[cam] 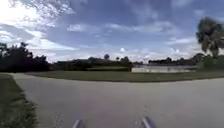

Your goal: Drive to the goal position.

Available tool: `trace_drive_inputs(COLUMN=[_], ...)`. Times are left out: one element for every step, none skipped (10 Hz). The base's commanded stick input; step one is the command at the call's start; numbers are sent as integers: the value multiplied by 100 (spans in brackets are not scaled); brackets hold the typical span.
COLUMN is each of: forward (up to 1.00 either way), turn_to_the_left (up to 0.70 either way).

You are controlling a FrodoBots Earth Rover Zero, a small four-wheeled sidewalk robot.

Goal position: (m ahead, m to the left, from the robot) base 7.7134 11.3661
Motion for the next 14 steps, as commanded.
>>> trace_drive_inputs(forward=[69,69,69,69,69,69,69,69,69,69,69,69,69,69], turn_to_the_left=[18,34,34,34,34,34,34,34,34,34,34,34,34,34])
